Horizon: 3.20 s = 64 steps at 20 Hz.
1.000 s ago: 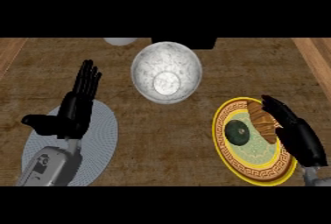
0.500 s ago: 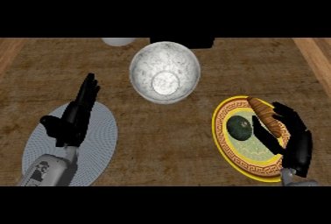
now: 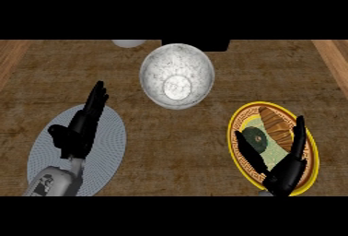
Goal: Pick the squash from the plate and place it in the bowl
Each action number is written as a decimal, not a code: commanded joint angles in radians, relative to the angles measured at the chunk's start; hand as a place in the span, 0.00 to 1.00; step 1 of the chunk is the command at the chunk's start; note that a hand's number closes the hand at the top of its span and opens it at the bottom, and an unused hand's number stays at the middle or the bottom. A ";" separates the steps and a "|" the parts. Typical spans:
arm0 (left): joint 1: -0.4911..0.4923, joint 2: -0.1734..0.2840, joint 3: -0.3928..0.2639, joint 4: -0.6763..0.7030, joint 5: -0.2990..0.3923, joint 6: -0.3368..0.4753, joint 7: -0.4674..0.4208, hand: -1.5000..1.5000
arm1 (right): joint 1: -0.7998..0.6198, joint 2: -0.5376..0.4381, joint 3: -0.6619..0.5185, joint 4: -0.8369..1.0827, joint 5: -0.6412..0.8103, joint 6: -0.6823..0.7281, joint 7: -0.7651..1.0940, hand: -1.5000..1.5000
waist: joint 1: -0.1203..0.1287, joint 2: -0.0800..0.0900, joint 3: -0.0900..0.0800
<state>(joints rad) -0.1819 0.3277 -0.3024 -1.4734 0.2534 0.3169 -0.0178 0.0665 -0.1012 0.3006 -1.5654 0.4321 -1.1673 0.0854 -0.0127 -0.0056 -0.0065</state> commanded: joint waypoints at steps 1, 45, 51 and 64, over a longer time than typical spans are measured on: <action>0.013 -0.005 -0.024 -0.043 -0.024 0.017 0.025 0.50 | 0.038 0.036 -0.048 -0.004 0.201 -0.031 0.171 0.00 | 0.004 0.001 -0.002; 0.017 -0.149 0.085 -0.003 -0.160 -0.077 0.039 0.50 | 0.077 0.101 -0.005 -0.322 0.357 0.419 0.846 0.00 | 0.008 0.006 0.007; 0.011 -0.156 0.109 -0.008 -0.177 -0.106 0.061 0.50 | 0.005 0.101 -0.023 -0.207 0.300 0.335 0.822 0.00 | 0.011 0.006 0.007; 0.045 -0.176 0.151 -0.081 -0.213 -0.147 0.101 0.50 | 0.006 0.101 -0.070 -0.061 0.375 0.358 0.864 0.00 | 0.011 0.005 0.006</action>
<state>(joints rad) -0.1546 0.1635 -0.1508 -1.5235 0.0569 0.1722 0.0630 0.0423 -0.0011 0.2447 -1.5898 0.7387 -0.8469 0.8602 0.0002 0.0000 0.0002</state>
